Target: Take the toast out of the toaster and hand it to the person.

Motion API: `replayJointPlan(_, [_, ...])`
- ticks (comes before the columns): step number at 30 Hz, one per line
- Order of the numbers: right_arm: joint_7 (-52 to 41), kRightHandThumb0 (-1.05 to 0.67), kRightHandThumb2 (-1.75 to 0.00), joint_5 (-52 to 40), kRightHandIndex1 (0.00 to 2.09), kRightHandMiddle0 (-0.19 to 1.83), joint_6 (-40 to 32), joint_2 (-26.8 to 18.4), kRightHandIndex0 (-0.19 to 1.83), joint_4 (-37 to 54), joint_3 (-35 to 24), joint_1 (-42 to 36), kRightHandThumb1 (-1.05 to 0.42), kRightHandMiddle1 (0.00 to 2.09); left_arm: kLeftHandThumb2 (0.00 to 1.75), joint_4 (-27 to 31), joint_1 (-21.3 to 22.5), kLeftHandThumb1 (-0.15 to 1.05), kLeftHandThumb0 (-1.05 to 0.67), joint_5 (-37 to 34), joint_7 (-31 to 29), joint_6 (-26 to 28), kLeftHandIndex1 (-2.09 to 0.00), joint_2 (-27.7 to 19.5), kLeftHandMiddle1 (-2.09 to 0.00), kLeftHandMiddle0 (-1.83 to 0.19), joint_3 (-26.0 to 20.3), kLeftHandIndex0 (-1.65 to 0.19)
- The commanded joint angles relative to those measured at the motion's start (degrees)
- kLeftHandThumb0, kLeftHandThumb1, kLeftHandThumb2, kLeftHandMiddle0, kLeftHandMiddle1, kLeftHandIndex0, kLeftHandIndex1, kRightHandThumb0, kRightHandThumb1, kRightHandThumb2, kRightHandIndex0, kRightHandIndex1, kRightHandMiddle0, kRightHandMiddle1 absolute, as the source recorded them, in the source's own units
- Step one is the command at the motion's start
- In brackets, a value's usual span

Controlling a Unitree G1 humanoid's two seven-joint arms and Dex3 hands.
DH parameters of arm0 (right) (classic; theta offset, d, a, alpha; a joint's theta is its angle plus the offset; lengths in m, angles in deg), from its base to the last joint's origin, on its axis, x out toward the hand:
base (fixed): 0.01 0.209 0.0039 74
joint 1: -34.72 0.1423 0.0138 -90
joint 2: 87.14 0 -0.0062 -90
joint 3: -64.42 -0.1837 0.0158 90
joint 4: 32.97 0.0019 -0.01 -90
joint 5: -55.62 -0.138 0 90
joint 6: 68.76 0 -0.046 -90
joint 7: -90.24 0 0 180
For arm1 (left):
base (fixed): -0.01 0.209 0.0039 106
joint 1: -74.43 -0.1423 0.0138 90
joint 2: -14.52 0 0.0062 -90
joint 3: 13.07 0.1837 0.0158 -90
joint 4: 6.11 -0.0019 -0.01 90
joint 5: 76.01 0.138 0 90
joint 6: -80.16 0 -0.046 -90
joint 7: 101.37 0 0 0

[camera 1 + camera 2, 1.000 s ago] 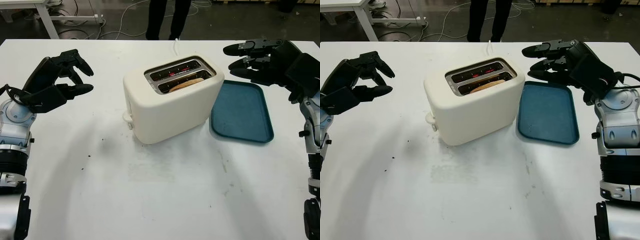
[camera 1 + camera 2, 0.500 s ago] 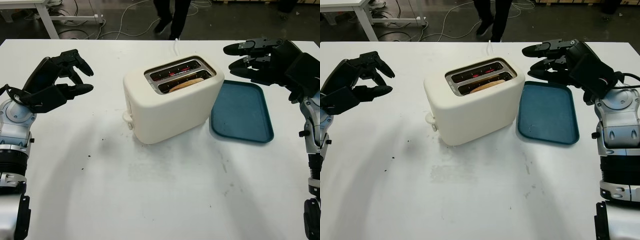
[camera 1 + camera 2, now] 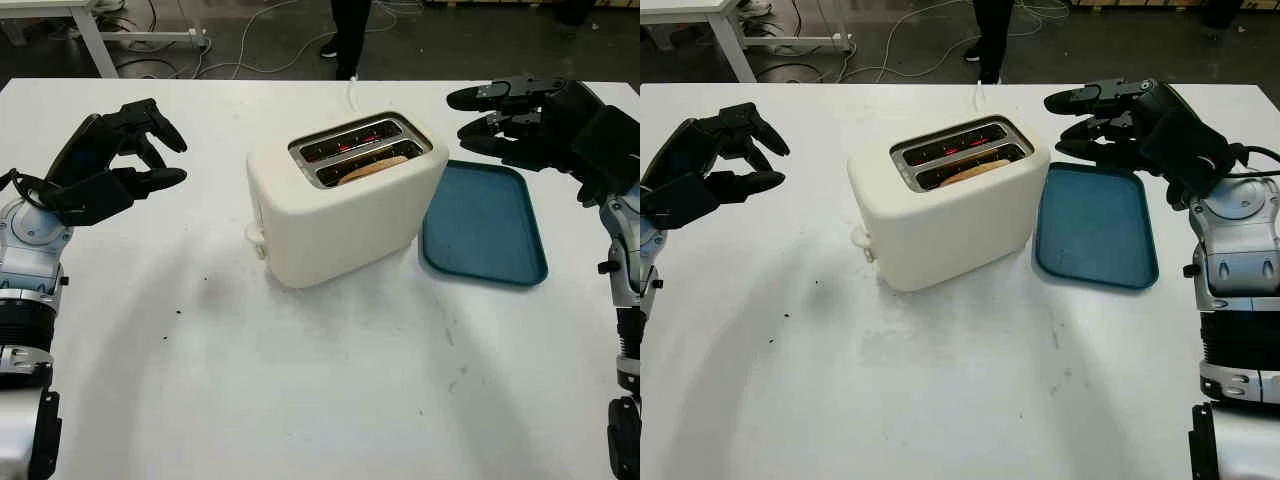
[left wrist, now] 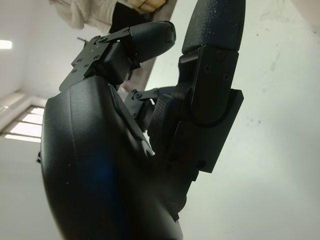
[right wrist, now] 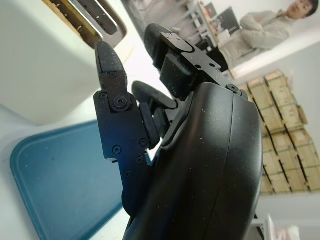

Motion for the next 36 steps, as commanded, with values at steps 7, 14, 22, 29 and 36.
replayJointPlan(7, [0.12,-0.39,0.00,-0.43,0.79,0.78,0.54,0.18,0.50,-0.03,-0.19,0.54,-0.88,0.01,0.25,0.27,0.03,0.92,-1.05,-0.27,0.13,0.15,-1.42,-0.06,-1.39,-0.61,-0.12,-0.41])
replayJointPlan(14, [0.24,-0.39,0.00,-0.09,0.79,0.78,0.16,0.03,0.49,0.01,-0.01,0.63,-0.88,0.01,0.26,-0.09,0.15,0.92,-1.05,-0.19,0.37,-0.27,-1.41,0.01,-1.39,-0.62,-0.13,-0.41])
replayJointPlan(22, [0.16,-0.39,0.00,-0.16,0.79,0.78,0.42,0.10,0.50,-0.02,0.00,0.69,-0.88,0.01,0.25,0.31,0.11,0.92,-1.05,-0.61,0.11,0.25,-1.41,0.21,-1.39,-0.62,-0.23,-0.43])
replayJointPlan(29, [0.26,-0.39,0.00,-0.05,0.79,0.78,0.16,0.09,0.49,0.21,0.07,0.71,-0.88,0.01,0.25,0.18,0.14,0.92,-1.05,-0.45,0.13,0.07,-1.41,0.13,-1.39,-0.61,-0.16,-0.42])
replayJointPlan(36, [0.03,-0.40,0.00,-0.22,0.80,0.78,0.90,0.15,0.49,-0.28,0.05,0.85,-0.88,0.00,0.25,0.19,0.15,0.92,-1.05,-0.46,0.17,0.32,-1.42,0.13,-1.40,-0.61,-0.19,-0.42])
